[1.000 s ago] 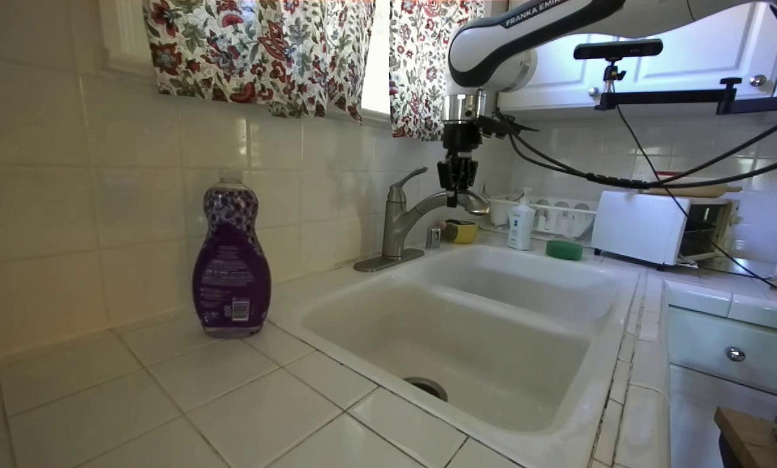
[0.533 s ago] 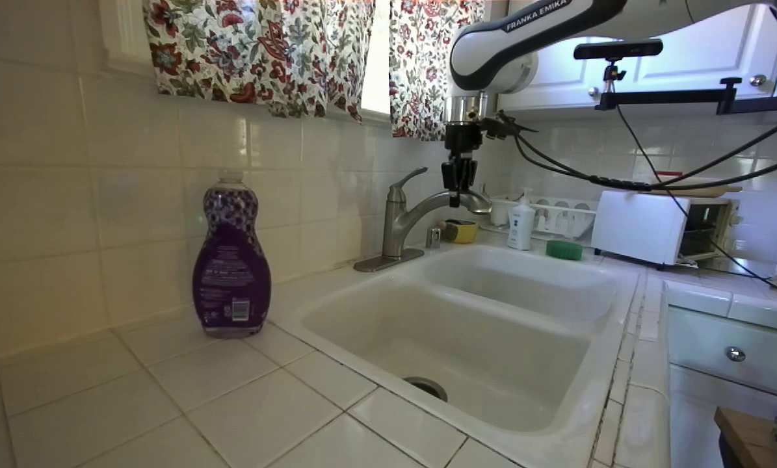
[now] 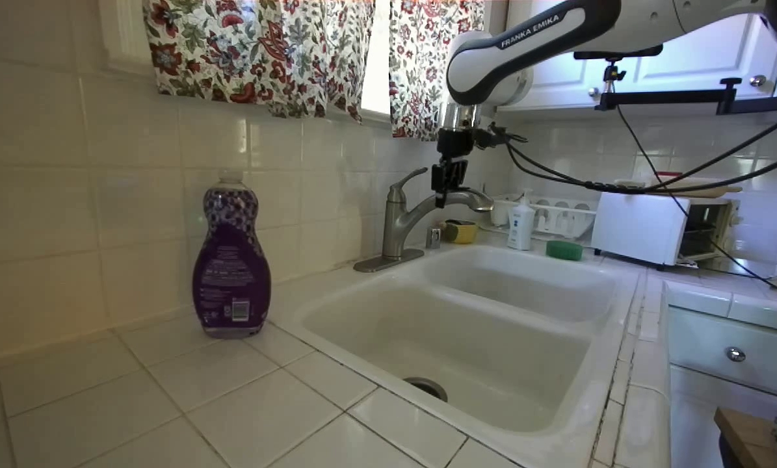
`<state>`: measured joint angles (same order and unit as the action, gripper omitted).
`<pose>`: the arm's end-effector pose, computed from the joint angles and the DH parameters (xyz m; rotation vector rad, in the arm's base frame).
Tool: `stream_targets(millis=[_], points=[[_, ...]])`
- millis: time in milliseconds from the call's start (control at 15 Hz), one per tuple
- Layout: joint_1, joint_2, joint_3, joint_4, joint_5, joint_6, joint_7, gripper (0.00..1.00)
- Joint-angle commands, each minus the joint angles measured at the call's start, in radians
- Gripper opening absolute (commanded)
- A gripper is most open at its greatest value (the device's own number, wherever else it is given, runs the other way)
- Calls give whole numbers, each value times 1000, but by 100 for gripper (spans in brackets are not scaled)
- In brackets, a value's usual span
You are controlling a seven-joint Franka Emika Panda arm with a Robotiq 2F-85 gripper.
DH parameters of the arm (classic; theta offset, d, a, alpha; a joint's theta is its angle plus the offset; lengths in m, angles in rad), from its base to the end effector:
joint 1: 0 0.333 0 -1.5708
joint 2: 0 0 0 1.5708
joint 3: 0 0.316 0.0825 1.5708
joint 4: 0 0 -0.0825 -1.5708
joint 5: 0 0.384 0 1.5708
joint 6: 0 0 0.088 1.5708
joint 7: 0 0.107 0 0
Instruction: Push in the tap faucet
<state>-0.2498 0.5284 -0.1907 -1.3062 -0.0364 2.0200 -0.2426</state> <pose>0.6703 -0.2843 0.4603 2.9412 -0.2217 0.2080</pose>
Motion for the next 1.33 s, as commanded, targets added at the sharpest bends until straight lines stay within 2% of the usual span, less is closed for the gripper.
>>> stream_targets(millis=[0,133,400,467,533,800,1000,1267], points=[[24,-13,-27,-41,-57,172,44,91],[45,-43,-47,-84,-87,221,95,100],[95,-150,-96,-203,-160,222,185,100],[106,-186,-106,-235,-176,201,204,100],[92,-227,-84,-258,-194,163,221,100],[89,-361,-61,-329,-186,35,232,100],[82,-434,-35,-367,-143,-82,225,100],[87,-508,-8,-414,-136,-158,263,100]])
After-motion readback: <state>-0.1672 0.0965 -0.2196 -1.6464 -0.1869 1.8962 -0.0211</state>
